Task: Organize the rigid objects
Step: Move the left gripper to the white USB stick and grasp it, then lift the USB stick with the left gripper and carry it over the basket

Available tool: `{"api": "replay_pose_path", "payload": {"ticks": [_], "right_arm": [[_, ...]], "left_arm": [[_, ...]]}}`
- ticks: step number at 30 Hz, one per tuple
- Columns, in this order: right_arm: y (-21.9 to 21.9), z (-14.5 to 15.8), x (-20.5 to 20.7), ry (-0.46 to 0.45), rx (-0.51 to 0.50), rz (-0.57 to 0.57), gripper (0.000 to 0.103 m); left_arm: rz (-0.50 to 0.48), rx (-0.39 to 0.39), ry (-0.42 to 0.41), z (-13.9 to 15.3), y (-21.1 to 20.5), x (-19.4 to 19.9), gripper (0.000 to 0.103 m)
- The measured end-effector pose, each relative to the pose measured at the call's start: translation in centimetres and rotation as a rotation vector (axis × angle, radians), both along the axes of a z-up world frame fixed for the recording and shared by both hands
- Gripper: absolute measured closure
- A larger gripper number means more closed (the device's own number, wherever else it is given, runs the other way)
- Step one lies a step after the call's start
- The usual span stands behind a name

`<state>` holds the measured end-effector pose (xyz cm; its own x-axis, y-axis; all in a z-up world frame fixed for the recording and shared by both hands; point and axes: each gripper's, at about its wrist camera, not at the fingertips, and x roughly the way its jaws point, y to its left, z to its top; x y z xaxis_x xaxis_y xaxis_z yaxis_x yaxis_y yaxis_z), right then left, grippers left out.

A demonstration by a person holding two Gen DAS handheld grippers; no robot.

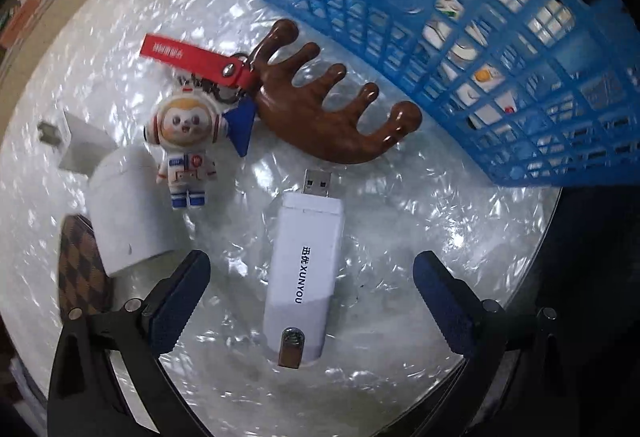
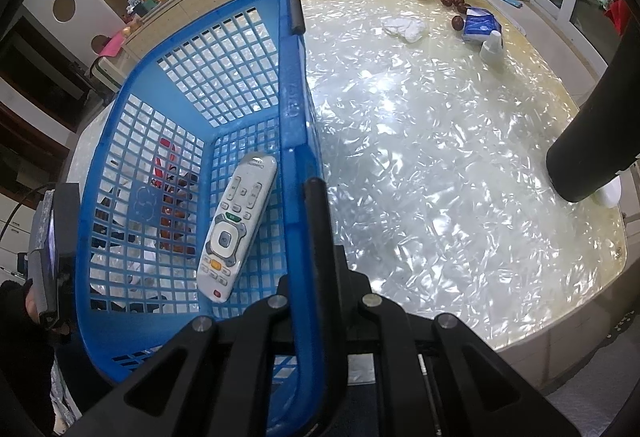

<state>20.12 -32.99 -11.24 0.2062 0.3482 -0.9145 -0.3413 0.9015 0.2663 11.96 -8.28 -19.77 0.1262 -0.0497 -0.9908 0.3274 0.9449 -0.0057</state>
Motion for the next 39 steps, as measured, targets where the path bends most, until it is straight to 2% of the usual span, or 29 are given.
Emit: {"api": "replay_pose_path", "payload": {"ticks": [1, 3, 6, 7, 8, 11, 15, 18, 22, 30, 33, 39], "right_arm": [[0.0, 0.0, 0.0, 0.0, 0.001, 0.0, 0.096], [-0.1, 0.0, 0.0, 0.001, 0.004, -0.001, 0.096], [0.0, 0.0, 0.0, 0.001, 0.005, -0.003, 0.096], [0.0, 0.0, -0.1, 0.001, 0.003, -0.003, 0.096], [0.0, -0.1, 0.0, 0.002, 0.002, -0.004, 0.096], [0.0, -0.5, -0.1, 0.009, 0.002, -0.007, 0.096], [0.0, -0.4, -0.1, 0.011, 0.002, -0.008, 0.096], [0.0, -0.3, -0.1, 0.012, -0.001, -0.008, 0.096], [-0.1, 0.0, -0.2, 0.004, -0.005, -0.009, 0.096], [0.0, 0.7, -0.1, -0.002, -0.039, -0.01, 0.095], [0.2, 0.7, -0.2, -0.002, -0.049, -0.008, 0.095], [0.2, 0.8, -0.3, -0.006, -0.057, -0.014, 0.095]], "left_arm": [[0.008, -0.011, -0.002, 0.0, 0.5, 0.2, 0.003], [-0.009, -0.025, -0.035, 0.5, 0.6, -0.1, 0.013], [-0.032, -0.035, -0.046, 1.5, 0.5, -0.8, 0.044], [-0.037, -0.035, -0.042, 1.7, 0.6, -1.0, 0.062], [-0.041, -0.043, -0.035, 2.0, 0.8, -1.0, 0.07], [-0.064, -0.035, -0.046, 2.1, 0.6, -1.4, 0.07], [-0.041, -0.034, -0.063, 2.7, -0.1, -1.7, 0.07], [-0.002, -0.001, -0.069, 2.5, 1.1, -2.8, 0.07], [0.029, -0.028, -0.076, 3.3, 2.2, -2.9, 0.07], [0.06, -0.029, -0.153, 8.1, 4.0, -4.3, 0.07], [0.08, -0.021, -0.183, 9.9, 4.1, -3.6, 0.07], [0.062, -0.074, -0.285, 15.0, 2.9, -2.1, 0.07]]}}
